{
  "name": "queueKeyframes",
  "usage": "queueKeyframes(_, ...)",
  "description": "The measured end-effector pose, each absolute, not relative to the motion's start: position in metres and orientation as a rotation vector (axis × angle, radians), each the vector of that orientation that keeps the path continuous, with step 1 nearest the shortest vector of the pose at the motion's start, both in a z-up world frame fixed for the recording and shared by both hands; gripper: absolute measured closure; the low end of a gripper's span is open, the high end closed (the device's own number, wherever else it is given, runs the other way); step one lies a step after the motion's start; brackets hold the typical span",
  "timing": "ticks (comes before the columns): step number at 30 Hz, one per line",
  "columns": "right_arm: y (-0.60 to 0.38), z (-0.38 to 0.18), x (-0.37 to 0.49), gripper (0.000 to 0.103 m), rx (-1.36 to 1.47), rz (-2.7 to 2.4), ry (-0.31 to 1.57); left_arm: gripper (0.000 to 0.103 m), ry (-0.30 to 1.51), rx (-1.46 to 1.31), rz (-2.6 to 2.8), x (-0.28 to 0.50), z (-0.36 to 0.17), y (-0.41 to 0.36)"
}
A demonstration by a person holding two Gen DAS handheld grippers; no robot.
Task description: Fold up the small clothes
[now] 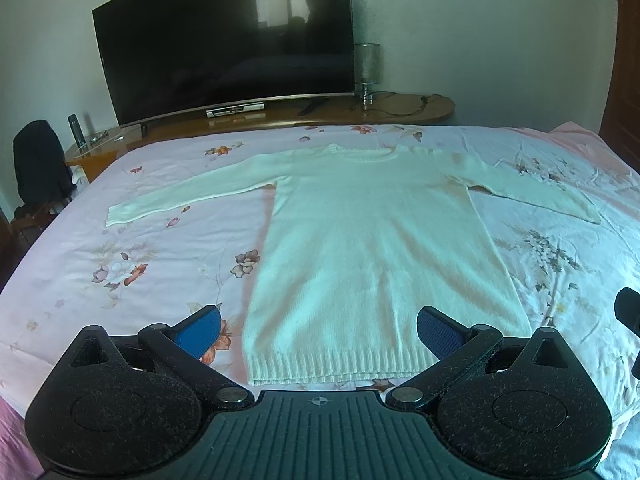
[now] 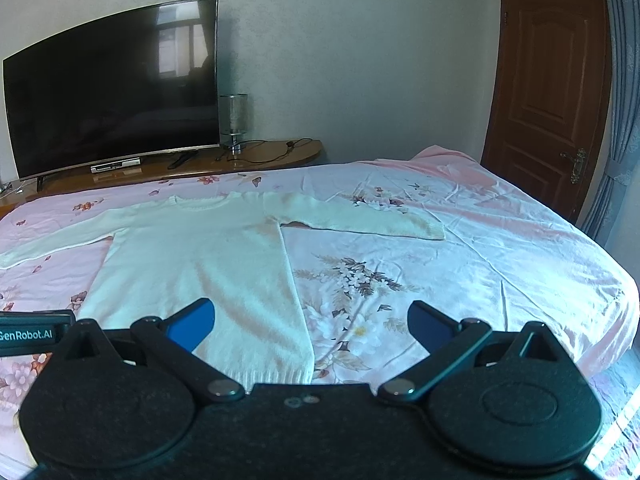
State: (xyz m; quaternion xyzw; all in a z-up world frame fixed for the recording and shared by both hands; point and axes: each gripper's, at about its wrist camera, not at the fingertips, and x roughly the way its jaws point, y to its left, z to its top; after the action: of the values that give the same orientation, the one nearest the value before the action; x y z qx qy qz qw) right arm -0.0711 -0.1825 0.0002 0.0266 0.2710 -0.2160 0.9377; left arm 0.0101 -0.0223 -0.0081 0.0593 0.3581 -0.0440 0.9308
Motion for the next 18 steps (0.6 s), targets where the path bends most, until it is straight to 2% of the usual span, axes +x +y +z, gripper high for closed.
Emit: queueKeyframes(18,-0.182,-0.004,-0.059,0.0,0.052,-0.442,0.56,0.0,0.748,0.115,-0.084,0.026,-0.011,-0.021)
